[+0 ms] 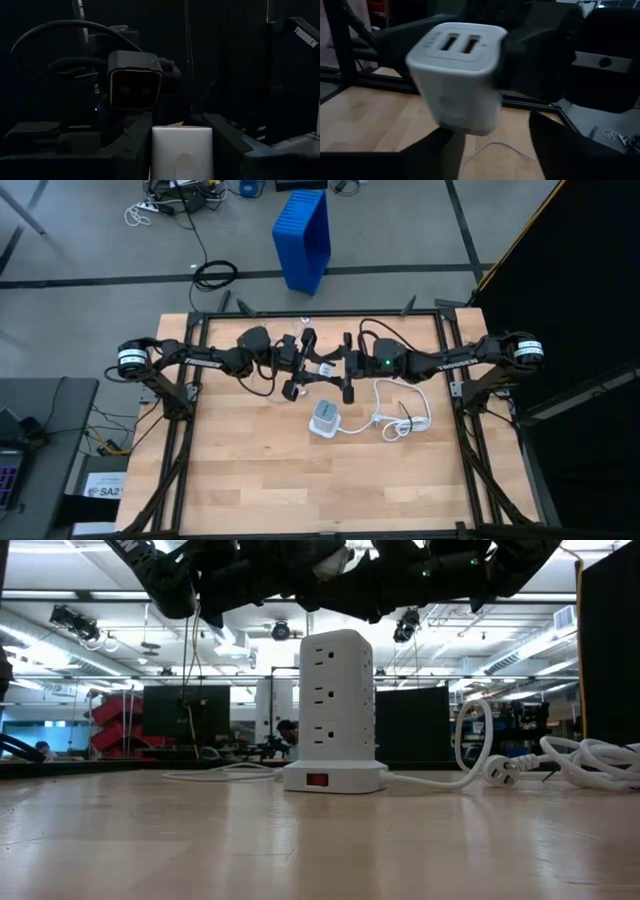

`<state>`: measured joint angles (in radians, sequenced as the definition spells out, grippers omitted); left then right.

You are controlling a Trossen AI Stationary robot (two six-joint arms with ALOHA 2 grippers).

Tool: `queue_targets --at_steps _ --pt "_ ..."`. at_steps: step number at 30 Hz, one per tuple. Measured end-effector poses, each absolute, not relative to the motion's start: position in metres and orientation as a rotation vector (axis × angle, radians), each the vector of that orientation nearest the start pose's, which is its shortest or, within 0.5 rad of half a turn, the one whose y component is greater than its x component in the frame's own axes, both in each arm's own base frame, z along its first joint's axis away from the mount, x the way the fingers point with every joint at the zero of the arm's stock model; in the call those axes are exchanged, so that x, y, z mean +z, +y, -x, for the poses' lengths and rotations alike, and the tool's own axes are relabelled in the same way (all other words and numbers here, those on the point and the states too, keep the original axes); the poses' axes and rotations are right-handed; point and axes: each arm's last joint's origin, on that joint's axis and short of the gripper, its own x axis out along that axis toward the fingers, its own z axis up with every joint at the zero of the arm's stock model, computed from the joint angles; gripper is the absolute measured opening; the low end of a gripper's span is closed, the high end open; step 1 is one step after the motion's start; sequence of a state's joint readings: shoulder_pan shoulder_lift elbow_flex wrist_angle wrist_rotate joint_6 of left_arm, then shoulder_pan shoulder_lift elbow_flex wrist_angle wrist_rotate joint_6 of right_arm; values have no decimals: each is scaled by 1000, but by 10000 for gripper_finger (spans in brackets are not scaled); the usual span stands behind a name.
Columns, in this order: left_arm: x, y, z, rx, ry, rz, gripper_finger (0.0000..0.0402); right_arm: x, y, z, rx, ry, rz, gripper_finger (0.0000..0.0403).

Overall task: Plug in charger
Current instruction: Insert the white charger cable into the white charger adapter

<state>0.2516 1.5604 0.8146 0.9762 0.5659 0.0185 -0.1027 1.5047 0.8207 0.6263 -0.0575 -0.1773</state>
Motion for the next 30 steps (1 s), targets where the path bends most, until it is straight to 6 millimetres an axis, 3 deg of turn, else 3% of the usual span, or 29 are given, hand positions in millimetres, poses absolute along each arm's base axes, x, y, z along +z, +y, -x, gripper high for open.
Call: queue_targets --at_steps 4,8,20,30 --pt "266 67 -321 -303 -210 -115 124 255 -25 -326 22 41 168 266" --pt "267 68 -321 -294 -223 -125 124 256 -19 -326 44 36 166 276" --pt "270 68 -320 -283 -248 -152 124 262 -15 -327 39 -33 151 245" --pt "271 68 -320 -257 -259 -153 124 263 -18 -327 -84 -35 158 236"
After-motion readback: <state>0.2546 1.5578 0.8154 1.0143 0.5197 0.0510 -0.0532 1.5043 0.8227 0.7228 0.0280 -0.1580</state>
